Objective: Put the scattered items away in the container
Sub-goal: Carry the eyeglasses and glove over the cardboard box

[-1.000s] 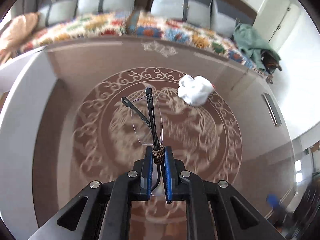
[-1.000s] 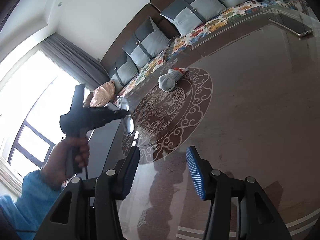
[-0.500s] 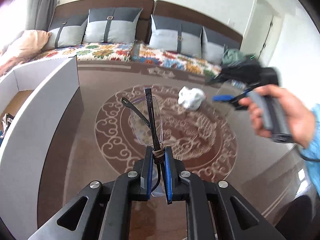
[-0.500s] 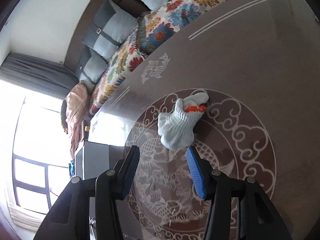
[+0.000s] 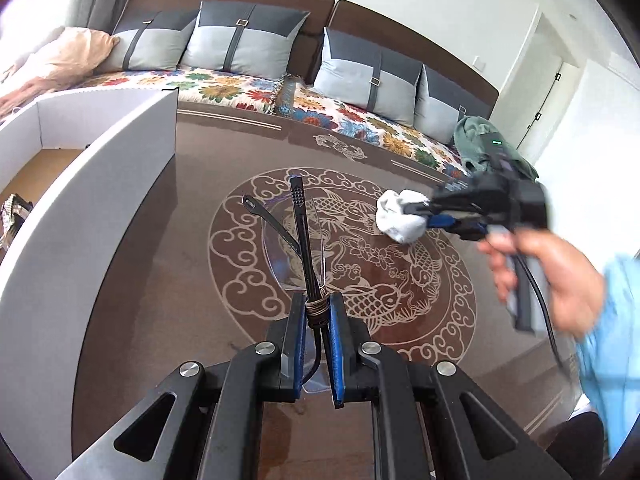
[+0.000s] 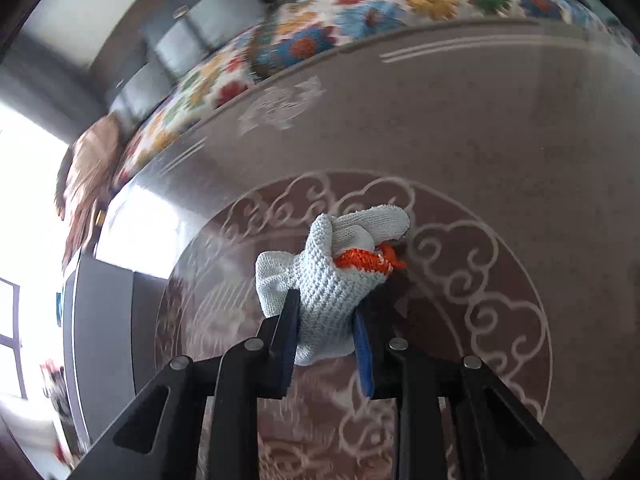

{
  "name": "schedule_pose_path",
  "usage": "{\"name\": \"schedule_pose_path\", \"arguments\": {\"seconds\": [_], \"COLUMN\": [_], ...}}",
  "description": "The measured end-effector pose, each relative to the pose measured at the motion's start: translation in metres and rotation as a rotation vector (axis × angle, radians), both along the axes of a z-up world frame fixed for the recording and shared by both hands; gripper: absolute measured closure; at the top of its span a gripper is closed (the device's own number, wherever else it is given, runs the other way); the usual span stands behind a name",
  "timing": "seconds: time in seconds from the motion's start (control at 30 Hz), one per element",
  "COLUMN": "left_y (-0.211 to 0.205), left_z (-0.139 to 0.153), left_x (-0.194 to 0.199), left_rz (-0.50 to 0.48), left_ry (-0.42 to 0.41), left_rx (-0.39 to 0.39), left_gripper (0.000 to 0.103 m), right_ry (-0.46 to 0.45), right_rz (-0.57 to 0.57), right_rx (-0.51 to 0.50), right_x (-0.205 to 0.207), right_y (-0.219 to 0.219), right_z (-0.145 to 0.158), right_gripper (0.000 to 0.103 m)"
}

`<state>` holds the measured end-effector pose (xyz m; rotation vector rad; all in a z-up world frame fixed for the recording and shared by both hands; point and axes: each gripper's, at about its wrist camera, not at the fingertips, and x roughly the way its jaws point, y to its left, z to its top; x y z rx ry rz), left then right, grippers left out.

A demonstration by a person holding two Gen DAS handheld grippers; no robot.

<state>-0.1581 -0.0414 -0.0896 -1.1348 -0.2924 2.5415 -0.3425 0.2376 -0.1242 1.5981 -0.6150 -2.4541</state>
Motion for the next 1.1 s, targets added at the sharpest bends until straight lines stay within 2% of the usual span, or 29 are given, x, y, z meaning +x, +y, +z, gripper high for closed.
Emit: {"name": "schedule_pose_path", "arguments": {"seconds": [0.2,0.33,0.47,0.73,1.1], "left_y": [0.016,0.035,0.051,0.063,0.064], "left_z": [0.01,0.019,0.022,0.029,0.044], "left_x": [0.025,0.058,0.097,0.136,0.146], "left_rz": [-0.028,-0.036,-0.038,-0.043,-0.031], "left_ry": [0.012,0.024,0.011,-0.007,0.034], "left_rx": [-0.013,-0.1,-0.18,-0.224,-0.276], "left_gripper": [0.092,0.092,0.092,0.092,0.092], "right_ry": [0.15,0.217,0.245,0.252,0.235], "right_rz": [0.274,0.349,0.358,0.325,0.3], "right_rx": [0.105,0.161,0.179,0.165,0.178], "right_x": [0.112,0.195,0.257,0.308,0.337], "right_y": [-0.038,-0.061,-0.072,-0.064,-0.058], "right_z": [0.037,0.046,0.046,0.059,0.064], "right_gripper": [0.078,0.078,0.078,0.078,0.078]}}
